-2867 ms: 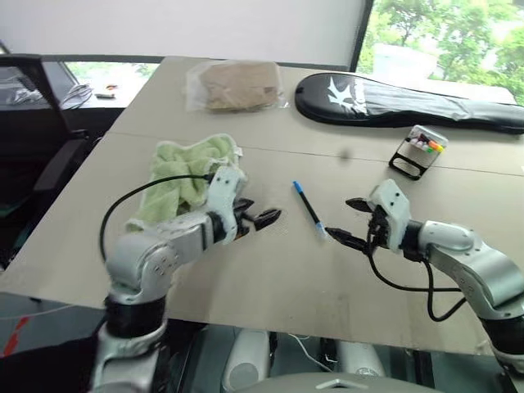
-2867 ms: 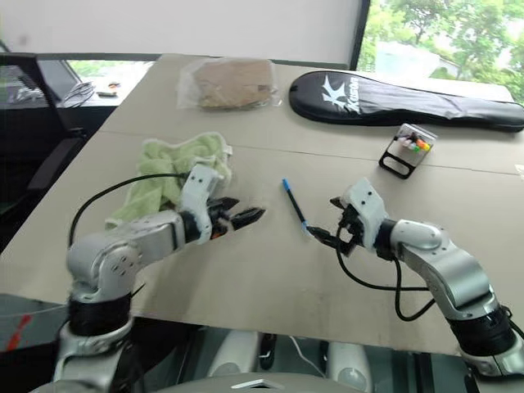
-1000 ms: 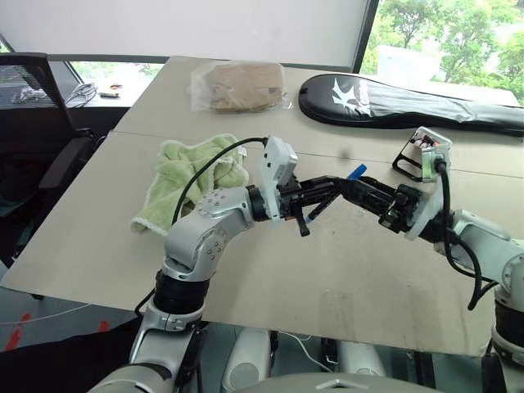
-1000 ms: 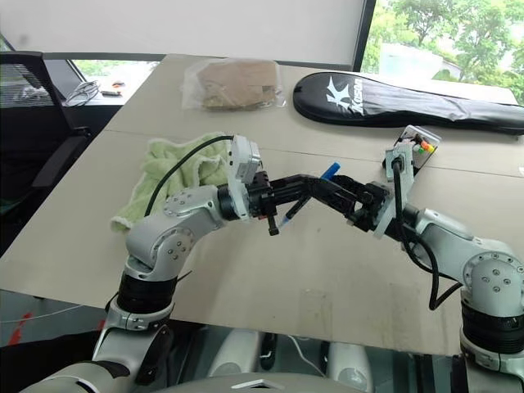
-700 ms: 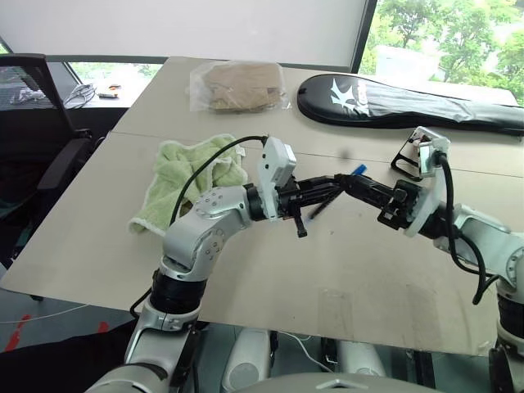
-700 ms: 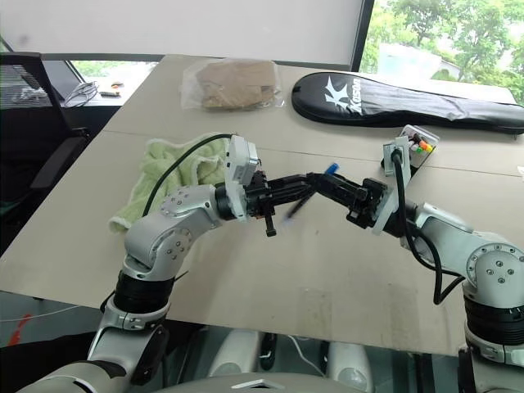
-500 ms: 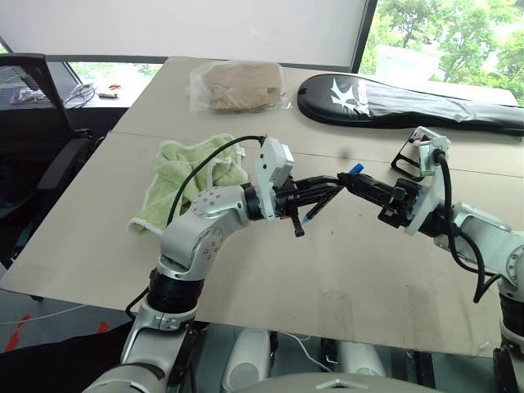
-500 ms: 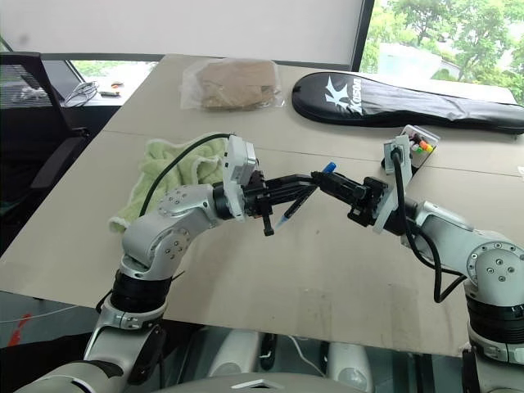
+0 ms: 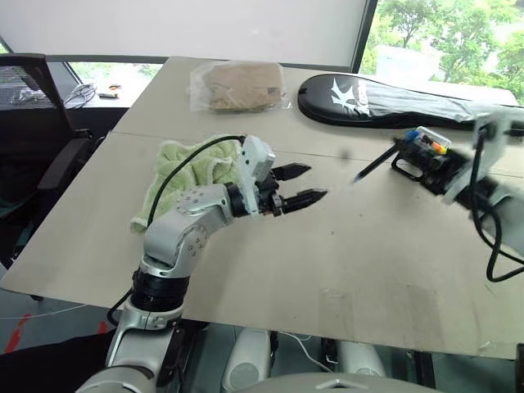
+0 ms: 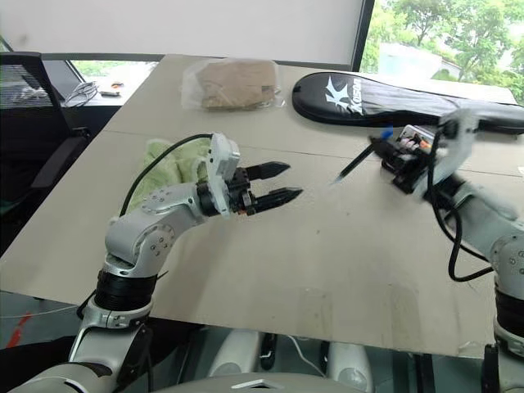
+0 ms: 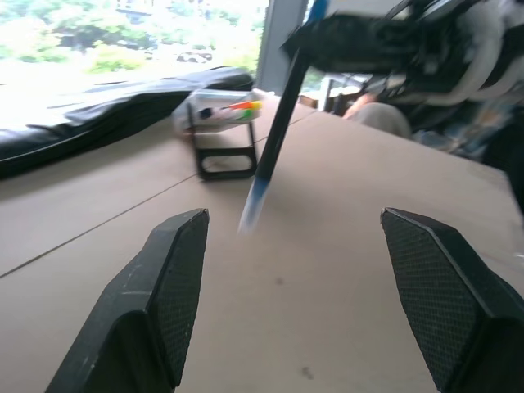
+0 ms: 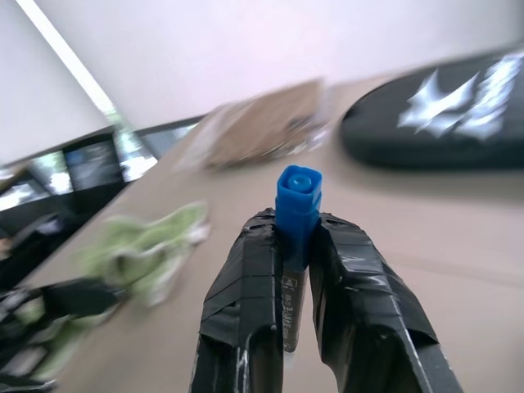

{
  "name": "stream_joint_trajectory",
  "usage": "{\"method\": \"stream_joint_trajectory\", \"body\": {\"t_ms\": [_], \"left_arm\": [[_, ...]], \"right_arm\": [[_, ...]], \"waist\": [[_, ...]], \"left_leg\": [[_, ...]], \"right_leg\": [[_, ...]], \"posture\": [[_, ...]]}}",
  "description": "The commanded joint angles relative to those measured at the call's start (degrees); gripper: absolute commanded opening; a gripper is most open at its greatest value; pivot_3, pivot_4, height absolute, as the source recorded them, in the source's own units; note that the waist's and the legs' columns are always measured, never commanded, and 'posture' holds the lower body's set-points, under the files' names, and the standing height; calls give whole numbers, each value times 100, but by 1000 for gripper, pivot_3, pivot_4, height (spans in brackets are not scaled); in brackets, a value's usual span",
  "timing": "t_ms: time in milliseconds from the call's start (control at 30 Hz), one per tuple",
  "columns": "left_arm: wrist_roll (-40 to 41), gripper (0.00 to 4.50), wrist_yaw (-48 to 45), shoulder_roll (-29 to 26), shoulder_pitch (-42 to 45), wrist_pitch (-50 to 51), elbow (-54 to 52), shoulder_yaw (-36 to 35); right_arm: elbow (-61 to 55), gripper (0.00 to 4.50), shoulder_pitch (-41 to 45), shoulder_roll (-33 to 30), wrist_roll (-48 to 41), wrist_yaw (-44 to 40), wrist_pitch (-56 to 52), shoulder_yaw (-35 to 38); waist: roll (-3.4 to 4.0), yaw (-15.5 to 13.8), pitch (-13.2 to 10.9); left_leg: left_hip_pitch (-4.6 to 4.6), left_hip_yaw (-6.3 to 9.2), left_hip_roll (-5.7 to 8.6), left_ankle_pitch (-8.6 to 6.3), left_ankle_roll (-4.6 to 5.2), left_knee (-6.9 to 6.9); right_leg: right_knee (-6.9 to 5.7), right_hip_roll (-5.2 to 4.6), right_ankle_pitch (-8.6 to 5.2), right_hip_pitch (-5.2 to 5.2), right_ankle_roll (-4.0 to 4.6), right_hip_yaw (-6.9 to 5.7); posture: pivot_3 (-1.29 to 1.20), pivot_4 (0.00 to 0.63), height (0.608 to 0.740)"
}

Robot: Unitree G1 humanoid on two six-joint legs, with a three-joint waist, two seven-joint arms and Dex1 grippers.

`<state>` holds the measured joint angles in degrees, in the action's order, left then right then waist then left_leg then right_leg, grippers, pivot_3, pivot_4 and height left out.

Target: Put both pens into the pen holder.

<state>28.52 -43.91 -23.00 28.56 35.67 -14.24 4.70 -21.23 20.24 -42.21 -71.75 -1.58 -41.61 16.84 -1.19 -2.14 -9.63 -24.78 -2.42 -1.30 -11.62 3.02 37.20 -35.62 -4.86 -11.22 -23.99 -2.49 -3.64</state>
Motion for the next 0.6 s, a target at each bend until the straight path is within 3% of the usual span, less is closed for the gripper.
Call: {"method": "stream_joint_trajectory", "body": {"t_ms": [33, 367, 600], "left_arm": [[-366, 3488, 256, 106, 92, -518, 147, -15], [-733, 3488, 480, 310, 138, -854, 198, 78], [-715, 3488, 544, 241, 40, -817, 14, 16]], "right_arm": [[63, 60, 289, -293, 1588, -203, 688, 1], [845, 60, 746, 291, 4172, -390, 1949, -675], [1354, 60, 802, 610, 5202, -579, 2578, -802]], "waist": [[0, 1, 0], [0, 18, 0], [1, 30, -1]], "left_leg": [[0, -5, 0, 0, 0, -1], [-1, -25, -3, -1, 2, -5], [0, -27, -2, -2, 3, -4]], "right_leg": [[0, 1, 0, -3, 0, 2], [-1, 3, -1, -9, -2, 15], [-1, 2, 0, -10, -2, 20]], "posture": [[0, 150, 740], [0, 150, 740], [0, 150, 740]]}}
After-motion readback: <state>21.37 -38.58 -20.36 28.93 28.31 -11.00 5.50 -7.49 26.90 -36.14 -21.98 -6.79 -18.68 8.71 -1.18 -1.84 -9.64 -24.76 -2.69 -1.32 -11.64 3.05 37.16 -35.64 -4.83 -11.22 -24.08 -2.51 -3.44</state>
